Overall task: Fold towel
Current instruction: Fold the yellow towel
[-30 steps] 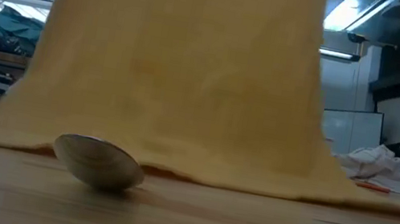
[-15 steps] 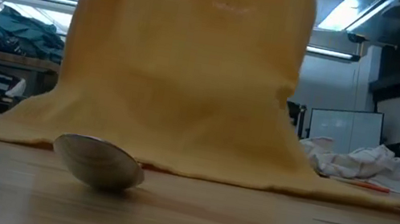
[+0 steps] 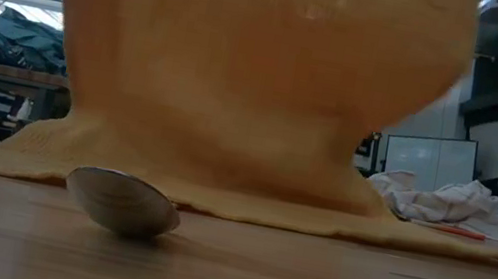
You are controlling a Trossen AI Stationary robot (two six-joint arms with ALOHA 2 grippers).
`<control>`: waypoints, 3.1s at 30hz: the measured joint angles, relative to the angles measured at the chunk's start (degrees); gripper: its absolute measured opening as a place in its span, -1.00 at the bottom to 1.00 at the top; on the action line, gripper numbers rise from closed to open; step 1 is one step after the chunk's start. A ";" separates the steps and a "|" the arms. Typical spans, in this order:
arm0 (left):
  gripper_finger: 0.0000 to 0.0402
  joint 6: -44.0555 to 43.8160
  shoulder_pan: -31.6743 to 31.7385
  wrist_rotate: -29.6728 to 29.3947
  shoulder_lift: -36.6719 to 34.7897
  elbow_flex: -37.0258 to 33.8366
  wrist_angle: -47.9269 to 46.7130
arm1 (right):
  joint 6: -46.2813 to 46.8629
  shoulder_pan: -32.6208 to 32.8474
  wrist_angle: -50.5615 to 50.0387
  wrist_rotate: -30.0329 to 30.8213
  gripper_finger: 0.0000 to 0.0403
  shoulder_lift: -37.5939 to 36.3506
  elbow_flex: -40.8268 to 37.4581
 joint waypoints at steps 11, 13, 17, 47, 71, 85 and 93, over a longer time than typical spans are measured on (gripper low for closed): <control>-1.00 -0.29 -5.92 1.32 8.19 -0.03 0.11 | 5.90 6.95 3.49 -0.55 -0.97 0.13 -13.75; -1.00 -1.91 -6.94 2.80 9.94 -0.03 0.17 | 7.37 8.56 5.60 -1.54 -0.97 0.10 -15.34; -1.00 -5.92 -8.61 6.42 13.59 -0.03 0.12 | 9.22 12.01 9.75 -3.31 -0.97 0.09 -17.26; -1.00 -19.84 -17.58 11.08 31.23 -0.01 22.48 | 29.69 33.85 26.83 2.27 -0.97 5.35 -17.37; -1.00 -20.46 -11.16 -4.93 30.47 -15.69 -0.01 | 21.48 21.03 -0.14 27.78 -0.97 5.79 -25.59; -1.00 -20.37 -4.66 -7.19 24.56 -30.06 -0.11 | 13.42 13.95 0.21 27.78 -0.97 5.77 -30.95; -1.00 -12.03 -0.73 -7.67 21.96 -36.06 -0.16 | 6.28 9.19 0.51 28.07 -0.97 5.75 -30.99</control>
